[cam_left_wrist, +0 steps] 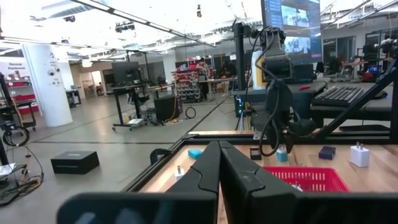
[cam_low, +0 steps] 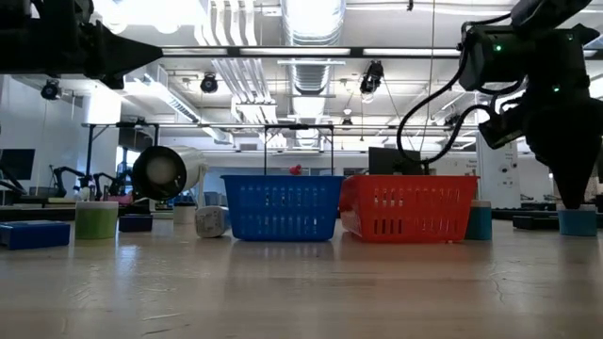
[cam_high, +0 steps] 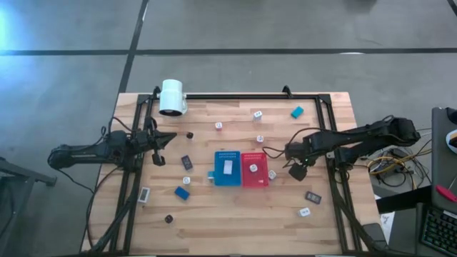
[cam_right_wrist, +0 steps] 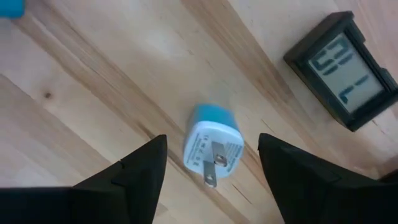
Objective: Sort adapters and digital timers
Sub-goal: Put the right light blue charger adaptor into the red bin
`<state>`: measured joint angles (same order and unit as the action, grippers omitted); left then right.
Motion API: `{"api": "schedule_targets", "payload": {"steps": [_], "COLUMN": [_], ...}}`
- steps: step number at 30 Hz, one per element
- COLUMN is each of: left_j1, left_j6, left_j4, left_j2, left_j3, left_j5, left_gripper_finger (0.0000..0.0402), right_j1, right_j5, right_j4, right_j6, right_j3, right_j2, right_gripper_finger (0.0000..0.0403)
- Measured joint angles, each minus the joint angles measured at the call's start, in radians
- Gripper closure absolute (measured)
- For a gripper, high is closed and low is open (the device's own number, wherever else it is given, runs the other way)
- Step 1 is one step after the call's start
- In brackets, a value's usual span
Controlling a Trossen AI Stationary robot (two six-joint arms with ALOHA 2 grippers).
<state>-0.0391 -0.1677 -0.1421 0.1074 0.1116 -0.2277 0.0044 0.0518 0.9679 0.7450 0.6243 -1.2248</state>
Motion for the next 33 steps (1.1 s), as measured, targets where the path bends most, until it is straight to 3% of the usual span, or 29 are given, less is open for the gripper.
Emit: {"api": "schedule_targets", "payload": {"steps": [26,33], "left_j1": [-0.001,-0.001], "left_j6": [0.009,0.011], "left_j4": [0.001,0.008], "left_j2": [0.000,0.000], "left_j3": [-0.001,-0.001], "left_j5": [0.001,0.001], "left_gripper_finger": [0.0395,0.0389], "right_j1": [0.000,0.000], "right_j5": [0.025,0.028], "right_j4": [-0.096,-0.145], "right_j6": [-0.058,-0.142], "right_j3": [-0.071,-0.071], "right_j2": [-0.027,-0.013], "right_gripper_finger": [0.0258,0.0276]}}
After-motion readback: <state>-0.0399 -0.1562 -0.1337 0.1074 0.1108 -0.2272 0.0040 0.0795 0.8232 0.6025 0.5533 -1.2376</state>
